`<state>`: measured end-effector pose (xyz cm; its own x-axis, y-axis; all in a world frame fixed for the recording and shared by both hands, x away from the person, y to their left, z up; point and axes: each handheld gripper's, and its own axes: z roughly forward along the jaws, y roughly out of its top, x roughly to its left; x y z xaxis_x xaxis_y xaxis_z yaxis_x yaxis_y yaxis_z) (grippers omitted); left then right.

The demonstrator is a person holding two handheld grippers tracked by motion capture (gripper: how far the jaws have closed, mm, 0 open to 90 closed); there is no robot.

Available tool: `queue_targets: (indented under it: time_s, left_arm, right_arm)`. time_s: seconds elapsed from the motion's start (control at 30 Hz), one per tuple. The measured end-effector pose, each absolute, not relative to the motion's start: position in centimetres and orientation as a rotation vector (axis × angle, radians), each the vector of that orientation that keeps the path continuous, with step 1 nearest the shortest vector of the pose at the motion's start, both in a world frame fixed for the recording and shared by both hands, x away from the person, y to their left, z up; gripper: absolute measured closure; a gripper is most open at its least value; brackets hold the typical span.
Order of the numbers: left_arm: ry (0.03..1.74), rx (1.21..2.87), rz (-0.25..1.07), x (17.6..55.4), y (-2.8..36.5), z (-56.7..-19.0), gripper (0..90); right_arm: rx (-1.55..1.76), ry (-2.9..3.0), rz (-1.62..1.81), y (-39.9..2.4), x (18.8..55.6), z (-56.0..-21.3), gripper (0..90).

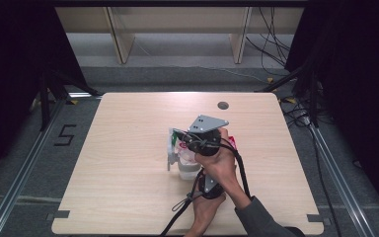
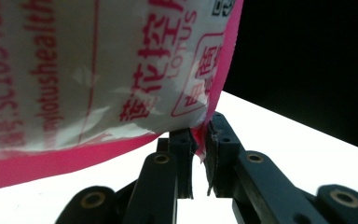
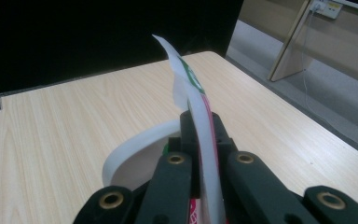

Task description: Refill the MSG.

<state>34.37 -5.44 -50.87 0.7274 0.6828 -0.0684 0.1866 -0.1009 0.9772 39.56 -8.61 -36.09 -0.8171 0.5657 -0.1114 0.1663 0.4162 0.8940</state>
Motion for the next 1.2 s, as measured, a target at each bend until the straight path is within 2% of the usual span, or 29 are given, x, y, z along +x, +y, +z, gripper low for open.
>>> queue_targets:
  time_s: [0.27,0.3,0.4,0.43,0.5,0.83,0.87,0.93,0.97,1.03,1.07,1.1,1.13,1.2]
  left_arm:
    - [0.711,1.643,0.481,34.4,-5.6,-50.8,81.7]
    - [0.68,1.695,0.485,34.4,-5.2,-50.7,81.7]
    - [0.72,1.629,0.487,34.5,-5.7,-50.9,81.7]
    - [0.661,1.735,0.497,34.5,-4.9,-50.7,81.7]
    - [0.725,1.609,0.466,34.5,-5.9,-50.9,81.7]
    - [0.731,1.585,0.469,34.3,-6.3,-50.9,81.8]
    - [0.676,1.69,0.486,34.3,-5.5,-50.8,81.9]
    - [0.669,1.693,0.487,34.3,-5.5,-50.8,81.9]
    - [0.727,1.584,0.474,34.3,-6.4,-50.9,81.9]
    - [0.725,1.591,0.471,34.3,-6.4,-51.0,82.0]
    - [0.67,1.692,0.484,34.3,-5.6,-50.8,82.0]
    - [0.669,1.69,0.487,34.3,-5.6,-50.8,82.0]
    - [0.727,1.583,0.474,34.3,-6.5,-51.0,82.0]
    - [0.759,1.572,0.5,34.2,-6.4,-51.0,81.9]
  right_arm:
    - [0.615,2.285,1.352,-8.6,39.5,-36.0,89.9]
    - [0.616,2.281,1.352,-8.6,39.5,-36.0,89.9]
    - [0.617,2.273,1.347,-8.5,39.6,-36.1,89.9]
    - [0.616,2.273,1.347,-8.6,39.6,-36.1,89.9]
    - [0.619,2.288,1.345,-8.7,39.6,-36.0,89.9]
    - [0.645,2.294,1.343,-8.9,39.6,-35.9,89.8]
    - [0.646,2.278,1.35,-8.9,39.7,-36.0,89.8]
    - [0.633,2.294,1.349,-8.9,39.7,-35.9,89.8]
    - [0.633,2.294,1.349,-8.9,39.7,-35.9,89.8]
    - [0.631,2.303,1.349,-9.0,39.8,-35.9,89.8]
    - [0.631,2.303,1.349,-9.0,39.8,-35.9,89.8]
    - [0.639,2.306,1.352,-9.0,39.8,-35.9,89.9]
    - [0.643,2.283,1.358,-9.0,39.9,-36.0,89.8]
    - [0.666,2.283,1.368,-9.1,39.8,-36.0,89.9]
